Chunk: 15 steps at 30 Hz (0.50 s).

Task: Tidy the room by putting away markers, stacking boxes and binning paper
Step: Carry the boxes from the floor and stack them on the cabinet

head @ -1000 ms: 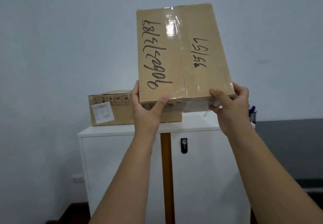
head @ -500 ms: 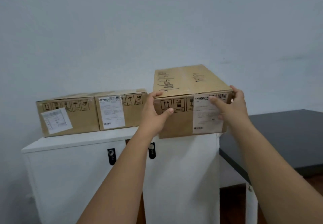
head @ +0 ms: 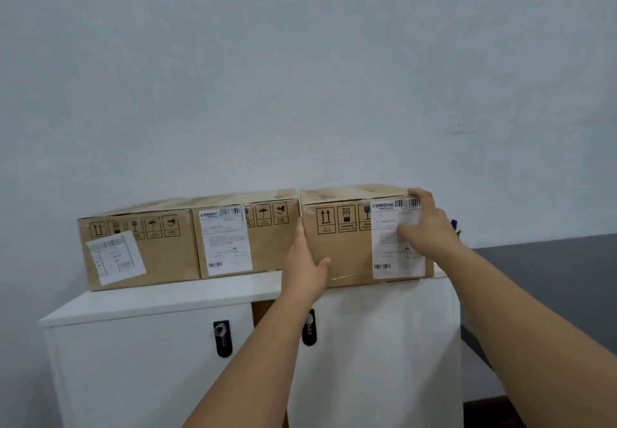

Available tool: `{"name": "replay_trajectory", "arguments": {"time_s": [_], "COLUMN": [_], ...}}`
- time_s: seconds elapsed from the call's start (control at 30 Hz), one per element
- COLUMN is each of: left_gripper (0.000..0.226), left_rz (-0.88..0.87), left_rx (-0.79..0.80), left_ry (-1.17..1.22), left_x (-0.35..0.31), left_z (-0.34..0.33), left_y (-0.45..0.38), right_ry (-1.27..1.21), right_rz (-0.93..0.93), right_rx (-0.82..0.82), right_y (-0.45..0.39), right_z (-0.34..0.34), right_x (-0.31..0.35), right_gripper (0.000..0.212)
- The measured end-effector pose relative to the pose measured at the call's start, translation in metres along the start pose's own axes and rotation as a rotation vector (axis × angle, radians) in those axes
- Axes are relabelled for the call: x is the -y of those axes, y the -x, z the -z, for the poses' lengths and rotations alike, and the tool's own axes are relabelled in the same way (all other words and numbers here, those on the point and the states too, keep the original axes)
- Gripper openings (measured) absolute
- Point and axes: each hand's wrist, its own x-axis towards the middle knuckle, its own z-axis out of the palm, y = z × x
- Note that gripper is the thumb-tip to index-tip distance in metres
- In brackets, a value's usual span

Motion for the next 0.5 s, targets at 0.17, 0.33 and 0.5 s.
{"name": "replay_trajectory", "arguments": {"time_s": [0.17, 0.33, 0.5], "left_gripper": [0.067, 0.109, 0.128], "left_rz": [-0.022, -0.037, 0.118], "left_rx": [-0.042, -0.189, -0.092], "left_ry": [-0.219, -0.6, -0.601], "left_x": [0.026, 0.058, 0.075], "left_z": [-0.004, 0.007, 0.014], "left_y": [-0.03, -0.049, -0.071], "right_ry": [0.005, -0.043, -0.069], "right_rz": [-0.008, -0.008, -0.023], "right_rx": [0.007, 0.01, 0.012], "right_y": [-0.035, -0.062, -0.09], "right_z": [-0.023, -0.046, -0.062], "right_x": [-0.008, -0.014, -0.019], "right_gripper": [0.061, 0.056, 0.052]}}
